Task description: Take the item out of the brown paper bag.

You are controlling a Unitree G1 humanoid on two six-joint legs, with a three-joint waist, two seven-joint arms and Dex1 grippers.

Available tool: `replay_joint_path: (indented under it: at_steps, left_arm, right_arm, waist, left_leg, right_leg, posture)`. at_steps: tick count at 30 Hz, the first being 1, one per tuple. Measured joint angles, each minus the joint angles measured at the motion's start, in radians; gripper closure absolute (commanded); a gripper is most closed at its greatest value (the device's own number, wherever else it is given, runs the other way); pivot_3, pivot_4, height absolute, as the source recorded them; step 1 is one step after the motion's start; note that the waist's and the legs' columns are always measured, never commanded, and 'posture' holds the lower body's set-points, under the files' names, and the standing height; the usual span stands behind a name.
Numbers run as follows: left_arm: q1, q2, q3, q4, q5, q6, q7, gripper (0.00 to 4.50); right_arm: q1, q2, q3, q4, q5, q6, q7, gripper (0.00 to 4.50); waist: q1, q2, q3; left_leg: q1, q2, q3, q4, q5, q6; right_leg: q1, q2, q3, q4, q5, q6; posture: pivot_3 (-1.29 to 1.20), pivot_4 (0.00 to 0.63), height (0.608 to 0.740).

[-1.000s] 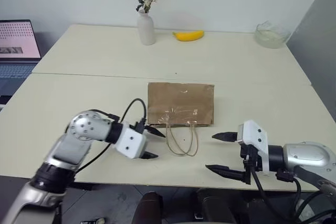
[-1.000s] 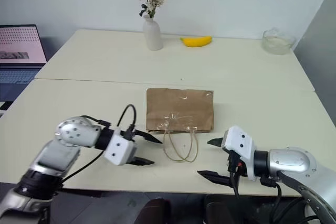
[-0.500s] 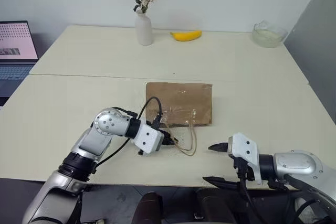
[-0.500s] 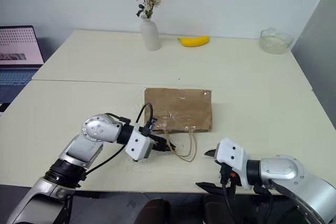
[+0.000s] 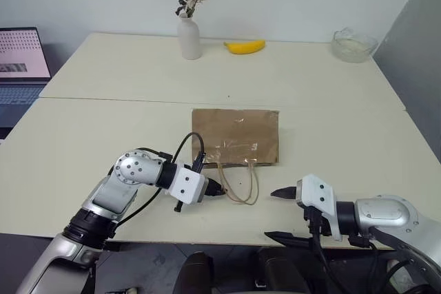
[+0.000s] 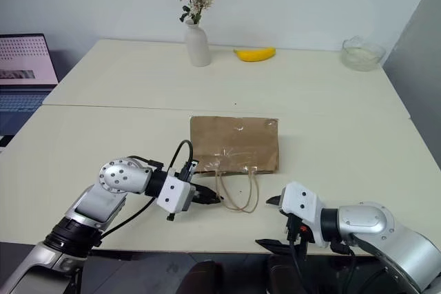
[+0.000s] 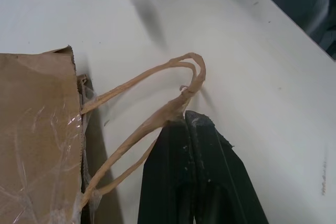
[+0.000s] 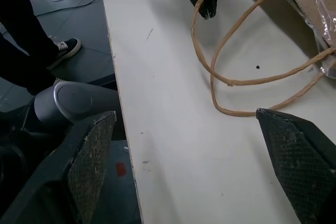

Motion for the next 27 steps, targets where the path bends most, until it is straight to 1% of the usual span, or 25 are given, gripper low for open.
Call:
replay_joint_path:
  at_steps: [5, 6, 8, 12, 16, 19, 21, 24, 27]
  left_arm:
    - [0.037, 0.050, 0.036, -0.030, -0.018, 0.020, 0.000, 2.43]
    - [0.047, 0.055, 0.049, -0.032, -0.021, 0.006, 0.004, 2.05]
    - [0.081, 0.066, 0.085, -0.047, -0.029, -0.035, 0.019, 1.45]
    - [0.181, 0.094, 0.160, -0.106, -0.067, -0.082, 0.049, 1.45]
    - [0.195, 0.077, 0.188, -0.176, -0.083, -0.099, 0.096, 1.45]
    - [0.197, 0.052, 0.193, -0.191, -0.088, -0.110, 0.128, 1.45]
    - [0.229, 0.055, 0.213, -0.193, -0.107, -0.133, 0.133, 1.45]
    - [0.246, 0.057, 0.206, -0.186, -0.094, -0.170, 0.132, 1.45]
    - [0.215, 0.039, 0.160, -0.168, -0.053, -0.185, 0.131, 1.45]
  right_arm:
    - [-0.010, 0.004, 0.011, 0.001, 0.000, 0.002, 0.001, 0.00]
    - [-0.011, 0.004, 0.012, 0.002, 0.000, 0.002, 0.001, 0.00]
    - [-0.018, 0.006, 0.018, 0.004, 0.000, 0.002, 0.004, 0.00]
    - [-0.034, 0.013, 0.034, 0.021, -0.004, 0.001, 0.012, 0.00]
    - [-0.054, 0.016, 0.042, 0.040, -0.022, -0.013, 0.019, 0.00]
    - [-0.054, 0.016, 0.052, 0.048, -0.036, -0.018, 0.026, 0.00]
    - [-0.054, 0.016, 0.053, 0.050, -0.040, -0.020, 0.037, 0.00]
    - [-0.053, 0.016, 0.053, 0.053, -0.042, -0.023, 0.042, 0.00]
    - [-0.054, 0.017, 0.053, 0.053, -0.042, -0.025, 0.050, 0.00]
  waist:
    - [0.000, 0.000, 0.000]
    - [0.000, 0.000, 0.000]
    - [0.000, 0.000, 0.000]
    - [-0.002, 0.000, 0.000]
    - [0.006, 0.000, 0.000]
    - [0.004, -0.001, 0.000]
    - [0.002, -0.001, -0.001]
    - [0.001, 0.000, 0.000]
    - [0.004, -0.001, -0.001]
  left_leg:
    - [0.001, 0.000, 0.000, 0.000, 0.000, 0.000]
    - [0.001, 0.000, 0.000, 0.000, 0.000, 0.000]
    - [0.001, 0.000, 0.000, 0.000, 0.000, 0.000]
    - [0.001, 0.001, 0.001, 0.000, 0.000, 0.000]
    - [0.001, 0.000, 0.000, 0.000, 0.000, 0.000]
    - [0.001, 0.000, 0.001, 0.000, 0.000, 0.000]
    - [0.001, 0.000, 0.001, -0.001, 0.000, 0.000]
    - [0.001, 0.001, 0.000, -0.001, 0.000, 0.000]
    - [0.002, 0.000, 0.000, 0.000, 0.000, 0.000]
  right_leg:
    - [0.000, 0.000, 0.000, 0.001, 0.000, 0.000]
    - [0.000, 0.000, 0.000, 0.001, 0.000, 0.000]
    - [0.000, -0.001, 0.000, 0.000, 0.000, 0.000]
    - [0.000, -0.001, 0.000, 0.000, 0.000, 0.000]
    - [0.001, -0.002, 0.000, 0.000, 0.000, 0.000]
    - [0.000, -0.002, 0.000, 0.000, 0.000, 0.000]
    - [0.000, -0.002, 0.001, 0.000, 0.000, 0.000]
    - [0.000, -0.001, 0.000, 0.000, 0.000, 0.000]
    - [0.001, -0.001, 0.000, 0.001, 0.000, 0.000]
  posture:
    - [0.00, 0.150, 0.740]
    - [0.00, 0.150, 0.740]
    - [0.00, 0.150, 0.740]
    - [0.00, 0.150, 0.740]
    - [0.00, 0.150, 0.740]
    - [0.00, 0.150, 0.740]
    - [0.00, 0.150, 0.740]
    - [0.00, 0.150, 0.740]
    - [0.00, 0.150, 0.740]
